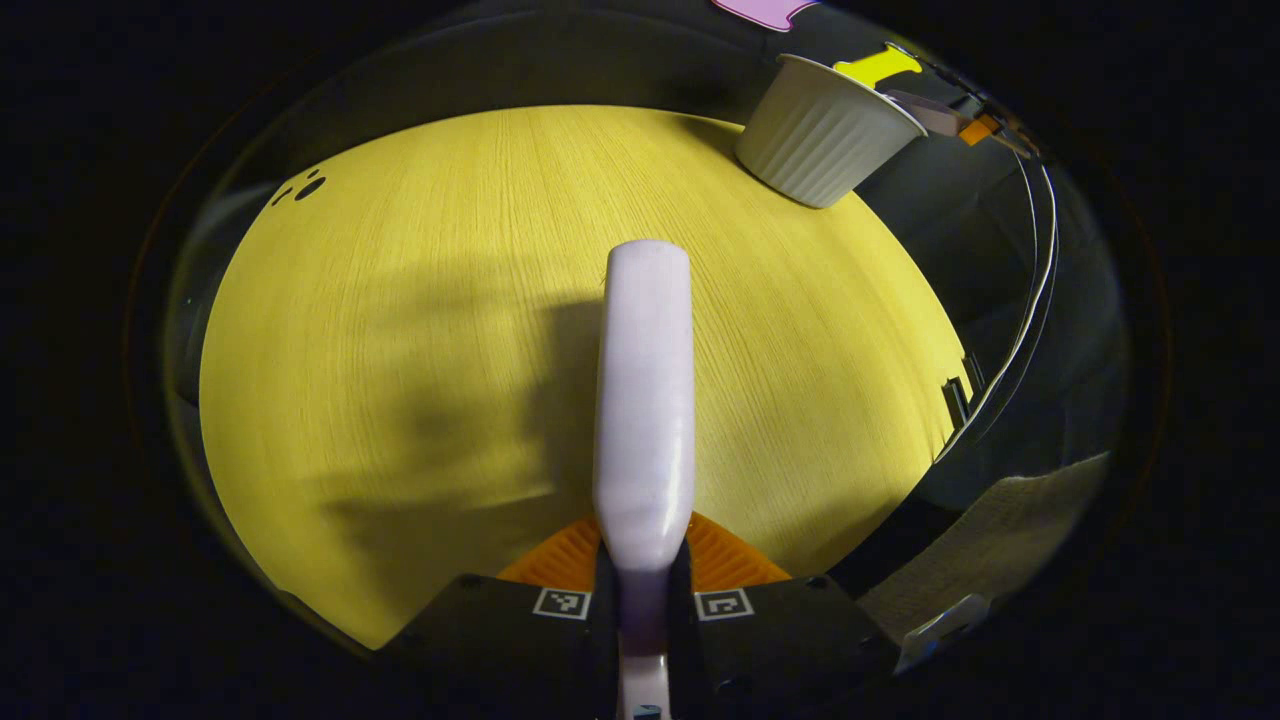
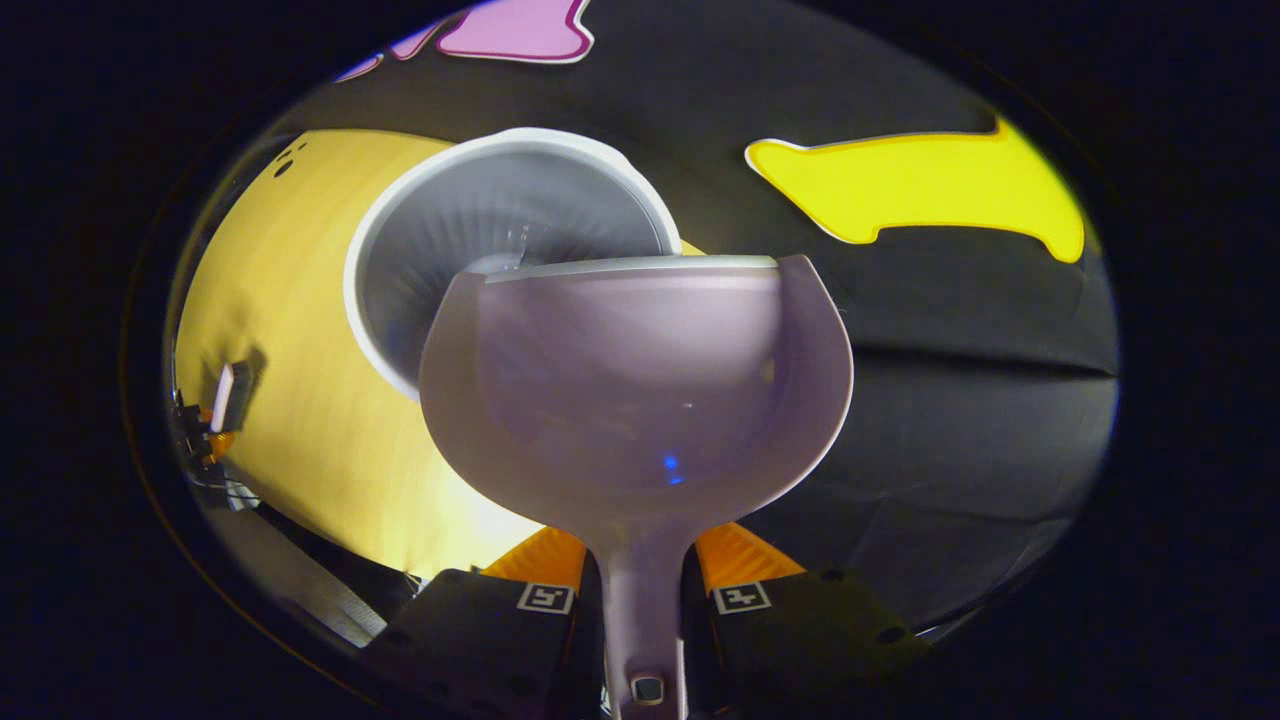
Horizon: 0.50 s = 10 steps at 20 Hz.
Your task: Pick up the small broom and dustpan from the desktop, sweep the trash into the dustpan with the broom, and then empty the trash into the garbage bin.
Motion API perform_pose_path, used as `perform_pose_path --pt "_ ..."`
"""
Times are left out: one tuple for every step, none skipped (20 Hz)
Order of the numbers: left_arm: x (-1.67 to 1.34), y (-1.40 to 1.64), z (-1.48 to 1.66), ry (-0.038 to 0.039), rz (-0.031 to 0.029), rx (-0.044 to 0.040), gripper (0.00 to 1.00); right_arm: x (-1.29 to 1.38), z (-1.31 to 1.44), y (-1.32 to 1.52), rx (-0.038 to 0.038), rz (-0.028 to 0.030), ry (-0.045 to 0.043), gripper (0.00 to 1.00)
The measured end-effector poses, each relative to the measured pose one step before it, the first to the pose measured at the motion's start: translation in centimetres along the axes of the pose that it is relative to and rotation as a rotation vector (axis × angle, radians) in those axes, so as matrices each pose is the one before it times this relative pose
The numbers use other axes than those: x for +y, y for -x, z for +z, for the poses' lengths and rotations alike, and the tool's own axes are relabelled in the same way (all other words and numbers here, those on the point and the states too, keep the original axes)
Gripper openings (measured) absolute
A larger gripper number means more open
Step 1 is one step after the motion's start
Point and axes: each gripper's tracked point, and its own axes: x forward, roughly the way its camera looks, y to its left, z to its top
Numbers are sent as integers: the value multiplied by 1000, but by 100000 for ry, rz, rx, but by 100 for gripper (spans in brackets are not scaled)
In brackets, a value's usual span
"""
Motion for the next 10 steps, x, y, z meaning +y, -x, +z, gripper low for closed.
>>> perform_pose_path --pt "-8 36 -21 -79 807 -277 24 268 -77 125 -3088 1679 -1446 36" --pt "66 118 75 -155 927 -312 24 362 -118 329 -3313 2121 -1290 36" --pt "-22 36 88 -22 945 -292 24 405 -124 569 -3823 2514 -1367 36" --pt "-33 95 72 174 925 -403 24 442 -216 655 -3883 2456 -1809 36" --pt "-14 143 105 339 886 -503 23 642 -299 853 -3749 2346 -1219 36" --pt "141 176 164 381 1015 -492 24 595 -279 940 -3800 1784 -375 35" --pt "136 155 108 351 1299 -426 24 630 -501 814 -3230 1971 -120 36" --pt "86 117 62 345 1268 -116 24 925 -470 846 -2942 1817 45 33" --pt "57 90 8 374 1201 -17 24 1118 -623 583 -2855 1766 208 36" --pt "42 114 26 341 1010 48 24 1142 -754 688 -2422 2344 -16 36"
